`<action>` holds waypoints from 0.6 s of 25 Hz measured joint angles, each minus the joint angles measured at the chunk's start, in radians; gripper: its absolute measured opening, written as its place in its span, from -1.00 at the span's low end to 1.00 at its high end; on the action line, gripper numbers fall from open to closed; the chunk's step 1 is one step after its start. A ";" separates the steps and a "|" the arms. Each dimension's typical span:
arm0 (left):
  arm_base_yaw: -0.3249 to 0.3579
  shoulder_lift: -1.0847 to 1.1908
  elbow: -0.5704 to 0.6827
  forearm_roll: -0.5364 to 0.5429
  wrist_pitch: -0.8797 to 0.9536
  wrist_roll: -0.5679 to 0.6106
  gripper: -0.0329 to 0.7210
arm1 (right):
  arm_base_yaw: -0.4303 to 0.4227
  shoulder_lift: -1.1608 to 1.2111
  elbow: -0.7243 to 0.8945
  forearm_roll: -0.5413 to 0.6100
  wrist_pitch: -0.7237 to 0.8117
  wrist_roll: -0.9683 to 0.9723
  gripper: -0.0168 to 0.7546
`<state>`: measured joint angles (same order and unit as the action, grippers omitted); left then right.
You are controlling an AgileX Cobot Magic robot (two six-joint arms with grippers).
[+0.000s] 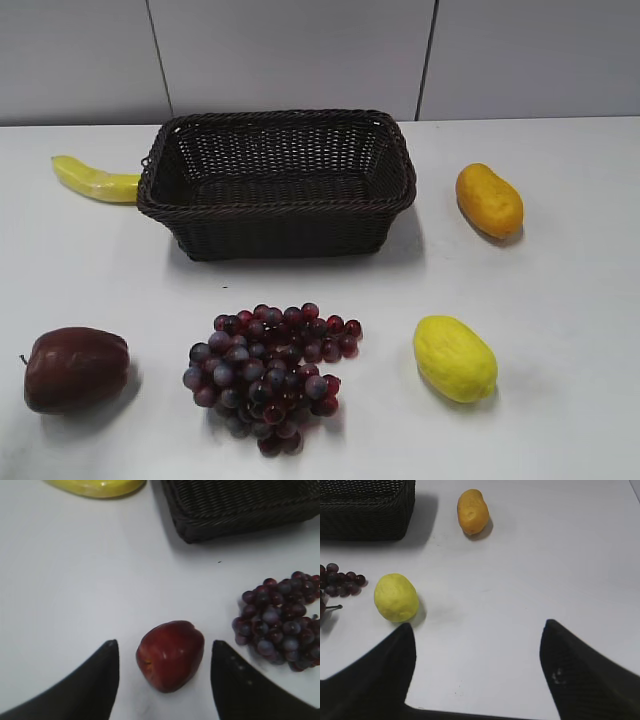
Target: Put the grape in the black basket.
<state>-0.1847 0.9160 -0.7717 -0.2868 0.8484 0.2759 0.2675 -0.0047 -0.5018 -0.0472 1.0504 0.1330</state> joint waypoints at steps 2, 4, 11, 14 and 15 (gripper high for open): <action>-0.072 0.070 -0.043 0.001 -0.006 -0.004 0.45 | 0.000 0.000 0.000 0.000 0.000 0.000 0.56; -0.147 0.143 -0.088 0.016 -0.013 -0.024 0.44 | 0.000 0.000 0.000 0.000 0.000 -0.002 0.56; -0.406 0.431 -0.279 0.159 -0.028 -0.149 0.43 | 0.000 0.000 0.000 0.000 0.000 -0.001 0.56; -0.485 0.540 -0.357 0.179 -0.027 -0.157 0.43 | 0.000 0.000 0.000 0.000 0.000 -0.001 0.56; -0.502 0.579 -0.385 0.182 -0.023 -0.157 0.43 | 0.000 0.000 0.000 0.000 0.000 -0.001 0.56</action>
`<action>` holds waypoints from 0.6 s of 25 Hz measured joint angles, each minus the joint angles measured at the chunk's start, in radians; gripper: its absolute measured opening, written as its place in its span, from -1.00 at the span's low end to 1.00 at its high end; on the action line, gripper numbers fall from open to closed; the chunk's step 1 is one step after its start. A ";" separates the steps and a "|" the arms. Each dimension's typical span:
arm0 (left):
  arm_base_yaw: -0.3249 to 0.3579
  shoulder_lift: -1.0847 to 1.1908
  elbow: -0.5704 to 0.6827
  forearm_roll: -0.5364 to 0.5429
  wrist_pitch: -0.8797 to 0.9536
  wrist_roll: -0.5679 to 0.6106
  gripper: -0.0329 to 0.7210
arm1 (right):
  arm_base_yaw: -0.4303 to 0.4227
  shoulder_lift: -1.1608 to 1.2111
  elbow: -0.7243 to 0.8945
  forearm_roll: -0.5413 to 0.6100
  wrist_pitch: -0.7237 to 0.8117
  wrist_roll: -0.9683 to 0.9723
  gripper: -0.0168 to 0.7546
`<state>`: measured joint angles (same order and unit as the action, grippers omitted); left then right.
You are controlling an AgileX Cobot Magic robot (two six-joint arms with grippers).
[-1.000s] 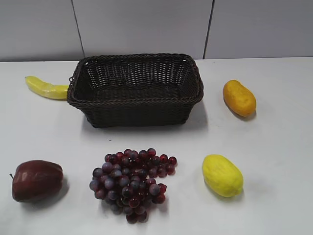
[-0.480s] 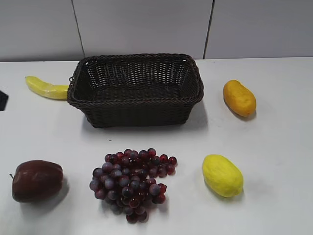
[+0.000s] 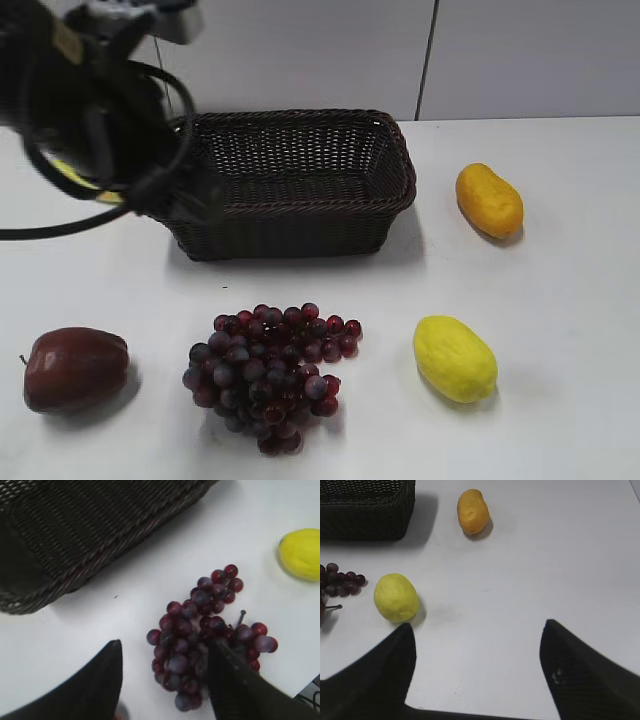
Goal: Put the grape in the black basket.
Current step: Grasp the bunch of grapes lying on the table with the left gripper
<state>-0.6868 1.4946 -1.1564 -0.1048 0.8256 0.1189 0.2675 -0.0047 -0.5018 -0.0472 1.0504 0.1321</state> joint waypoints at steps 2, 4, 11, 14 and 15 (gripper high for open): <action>-0.032 0.070 -0.050 0.009 0.029 -0.002 0.43 | 0.000 0.000 0.000 0.000 0.001 0.000 0.56; -0.054 0.145 -0.098 0.027 0.084 -0.002 0.43 | 0.000 0.000 0.000 0.000 0.000 0.000 0.56; -0.090 0.302 -0.126 0.116 0.162 -0.008 0.53 | 0.000 0.000 0.000 0.000 0.000 0.000 0.56; -0.094 0.348 -0.130 0.119 0.154 -0.031 0.66 | 0.000 0.000 0.000 0.000 0.000 0.000 0.56; -0.094 0.361 -0.130 0.121 0.147 -0.038 0.68 | 0.000 0.000 0.000 0.000 0.000 0.000 0.56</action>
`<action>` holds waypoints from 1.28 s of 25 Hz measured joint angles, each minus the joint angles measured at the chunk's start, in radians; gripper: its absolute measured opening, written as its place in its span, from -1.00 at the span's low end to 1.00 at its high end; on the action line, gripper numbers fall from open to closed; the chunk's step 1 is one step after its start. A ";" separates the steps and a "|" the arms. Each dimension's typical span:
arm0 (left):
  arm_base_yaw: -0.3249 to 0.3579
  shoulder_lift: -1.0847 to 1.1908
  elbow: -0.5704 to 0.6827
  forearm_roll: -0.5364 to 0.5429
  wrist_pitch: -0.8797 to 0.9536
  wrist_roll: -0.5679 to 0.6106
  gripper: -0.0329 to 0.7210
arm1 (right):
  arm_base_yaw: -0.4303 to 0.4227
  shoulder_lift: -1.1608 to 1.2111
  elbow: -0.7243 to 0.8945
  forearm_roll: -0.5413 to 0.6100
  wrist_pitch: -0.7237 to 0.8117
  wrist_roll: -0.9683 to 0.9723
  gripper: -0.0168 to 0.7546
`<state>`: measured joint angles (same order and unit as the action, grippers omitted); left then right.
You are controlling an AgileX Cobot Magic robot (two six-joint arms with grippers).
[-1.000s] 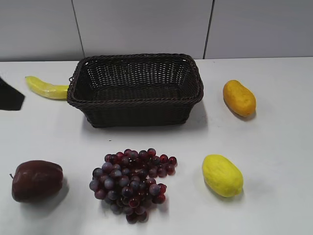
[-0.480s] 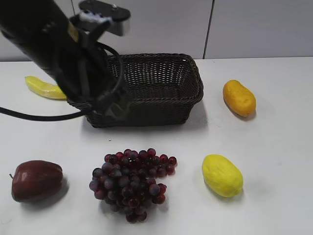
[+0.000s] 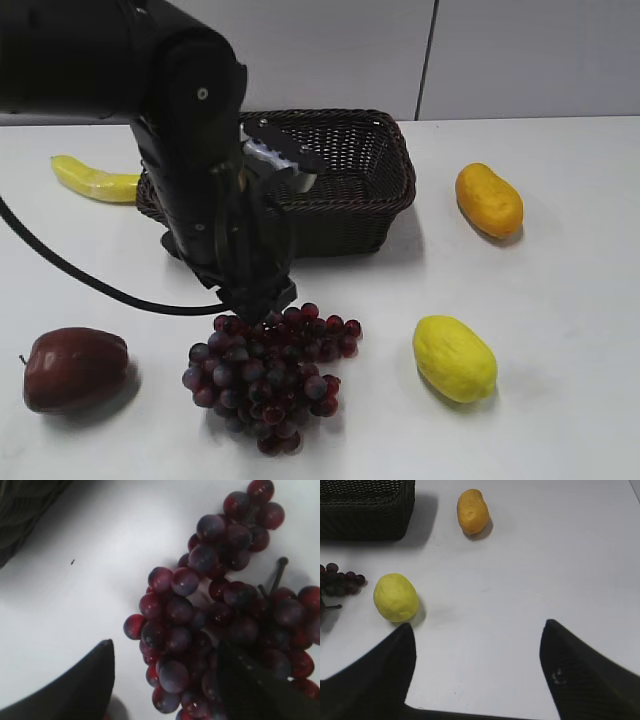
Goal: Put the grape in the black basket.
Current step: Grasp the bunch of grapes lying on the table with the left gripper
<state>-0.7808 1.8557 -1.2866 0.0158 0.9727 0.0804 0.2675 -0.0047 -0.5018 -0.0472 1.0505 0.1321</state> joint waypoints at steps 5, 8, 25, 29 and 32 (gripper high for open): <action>0.000 0.039 -0.002 0.002 -0.064 -0.013 0.72 | 0.000 0.000 0.000 0.000 0.000 0.000 0.56; -0.001 0.050 -0.004 0.002 -0.102 -0.025 0.73 | 0.000 0.000 0.000 0.000 0.000 0.000 0.56; 0.002 0.120 -0.033 -0.044 -0.205 -0.073 0.79 | 0.000 0.000 0.000 0.000 0.000 0.000 0.56; 0.006 0.181 -0.038 -0.043 -0.189 -0.073 0.79 | 0.000 0.000 0.000 0.000 0.000 0.000 0.56; 0.008 0.215 -0.046 -0.044 -0.186 -0.073 0.77 | 0.000 0.000 0.000 0.000 0.000 0.000 0.56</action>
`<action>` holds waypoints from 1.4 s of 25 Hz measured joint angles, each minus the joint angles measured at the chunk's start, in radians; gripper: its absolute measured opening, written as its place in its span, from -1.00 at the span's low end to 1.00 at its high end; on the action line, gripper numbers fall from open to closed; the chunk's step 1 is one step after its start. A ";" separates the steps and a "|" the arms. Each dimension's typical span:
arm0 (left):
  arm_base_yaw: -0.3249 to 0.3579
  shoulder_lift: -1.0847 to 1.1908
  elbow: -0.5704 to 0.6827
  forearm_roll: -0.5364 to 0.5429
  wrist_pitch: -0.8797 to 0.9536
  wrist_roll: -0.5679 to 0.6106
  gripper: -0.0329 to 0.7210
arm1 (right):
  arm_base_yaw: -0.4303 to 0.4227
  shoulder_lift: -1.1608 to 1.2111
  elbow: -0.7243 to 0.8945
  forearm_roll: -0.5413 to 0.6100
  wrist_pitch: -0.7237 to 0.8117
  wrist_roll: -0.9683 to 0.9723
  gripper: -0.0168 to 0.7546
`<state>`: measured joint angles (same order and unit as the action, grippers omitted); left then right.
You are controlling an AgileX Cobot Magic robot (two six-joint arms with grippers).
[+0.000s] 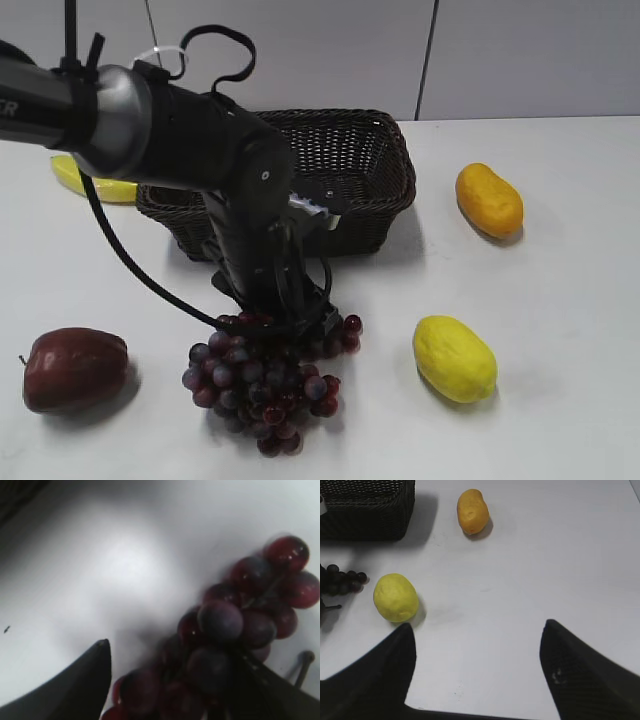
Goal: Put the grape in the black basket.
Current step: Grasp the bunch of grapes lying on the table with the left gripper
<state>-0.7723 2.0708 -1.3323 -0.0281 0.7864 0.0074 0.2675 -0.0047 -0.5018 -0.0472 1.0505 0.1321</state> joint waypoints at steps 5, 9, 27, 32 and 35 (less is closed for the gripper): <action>0.004 0.032 -0.031 -0.004 -0.001 0.000 0.73 | 0.000 0.000 0.000 0.000 0.000 0.000 0.56; 0.005 0.043 -0.042 -0.007 0.004 0.000 0.63 | 0.000 0.000 0.000 0.000 0.000 0.000 0.56; 0.005 0.066 -0.055 -0.002 0.020 0.001 -0.38 | 0.000 0.000 0.000 0.000 0.000 0.000 0.56; 0.004 0.066 -0.055 0.019 0.021 0.002 -0.40 | 0.000 0.000 0.000 0.000 0.000 0.000 0.56; 0.004 0.059 -0.055 0.050 0.029 0.003 -0.44 | 0.000 0.000 0.000 0.000 0.000 0.000 0.56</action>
<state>-0.7684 2.1299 -1.3872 0.0214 0.8149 0.0103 0.2675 -0.0047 -0.5018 -0.0472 1.0505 0.1321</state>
